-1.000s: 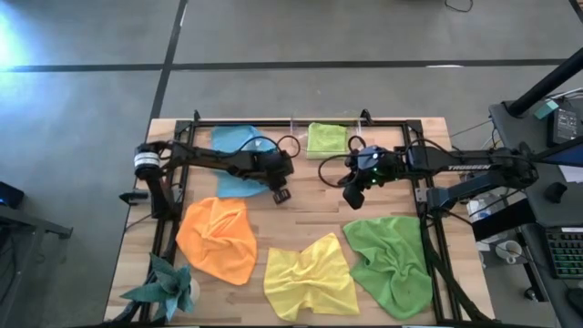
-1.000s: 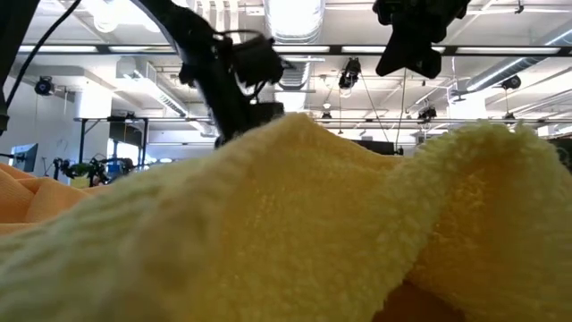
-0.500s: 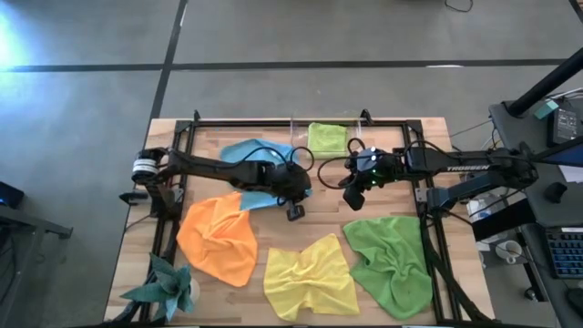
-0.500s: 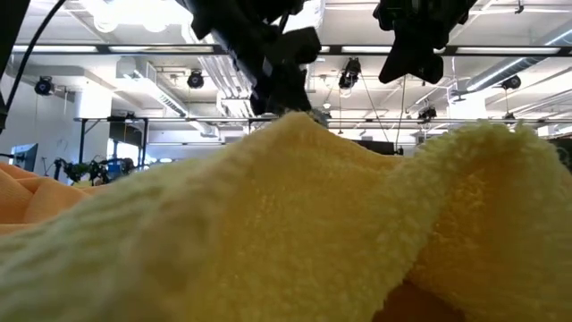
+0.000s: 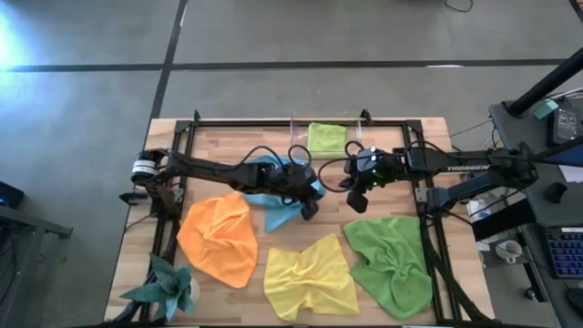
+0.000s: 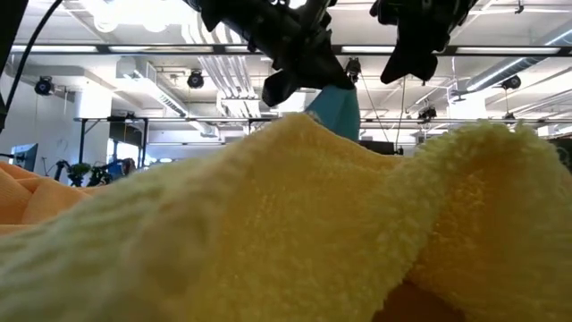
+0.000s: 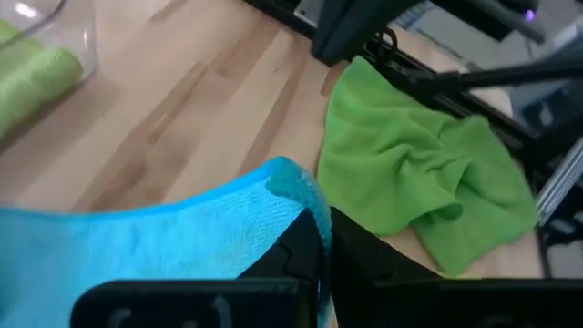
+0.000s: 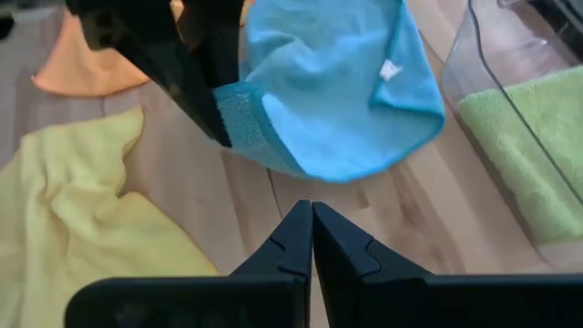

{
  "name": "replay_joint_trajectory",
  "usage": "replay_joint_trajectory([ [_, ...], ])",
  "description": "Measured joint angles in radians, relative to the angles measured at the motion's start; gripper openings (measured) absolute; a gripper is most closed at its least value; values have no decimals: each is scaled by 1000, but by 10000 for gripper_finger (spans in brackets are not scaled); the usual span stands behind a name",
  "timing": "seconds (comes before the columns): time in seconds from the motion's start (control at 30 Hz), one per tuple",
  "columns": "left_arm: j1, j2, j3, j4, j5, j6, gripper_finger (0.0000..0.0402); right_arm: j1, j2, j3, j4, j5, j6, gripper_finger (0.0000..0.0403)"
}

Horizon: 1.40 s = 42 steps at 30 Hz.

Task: Fold microfiber towels
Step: Fold the blue microfiber cloth

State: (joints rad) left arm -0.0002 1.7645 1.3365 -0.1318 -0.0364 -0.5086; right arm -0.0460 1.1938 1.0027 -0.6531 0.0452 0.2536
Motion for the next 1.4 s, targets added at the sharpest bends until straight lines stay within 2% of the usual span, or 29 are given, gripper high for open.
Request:
replay_joint_trajectory([
  [0.17,-1,0,-2,-6,12,-111,0,0,0,0,0,0,-79,9],
  [0.5,-2,2,-8,-5,32,-107,3,0,0,0,0,-2,-140,9],
  [0.63,-2,3,-8,-4,32,-57,30,0,-1,0,1,-2,-138,9],
  [0.87,-2,3,-11,-13,38,-55,100,0,-1,0,1,-2,-108,9],
  [1.0,-2,1,-11,-74,144,-42,117,0,-1,0,0,-4,-76,9],
  [1.07,-5,-8,-10,-135,177,-16,118,0,-1,0,0,-39,-60,9],
  [1.13,-16,-18,-9,-186,183,4,118,0,0,0,1,-75,-70,9],
  [1.4,-96,-61,-17,-410,167,123,118,2,1,0,5,-79,-107,9],
])
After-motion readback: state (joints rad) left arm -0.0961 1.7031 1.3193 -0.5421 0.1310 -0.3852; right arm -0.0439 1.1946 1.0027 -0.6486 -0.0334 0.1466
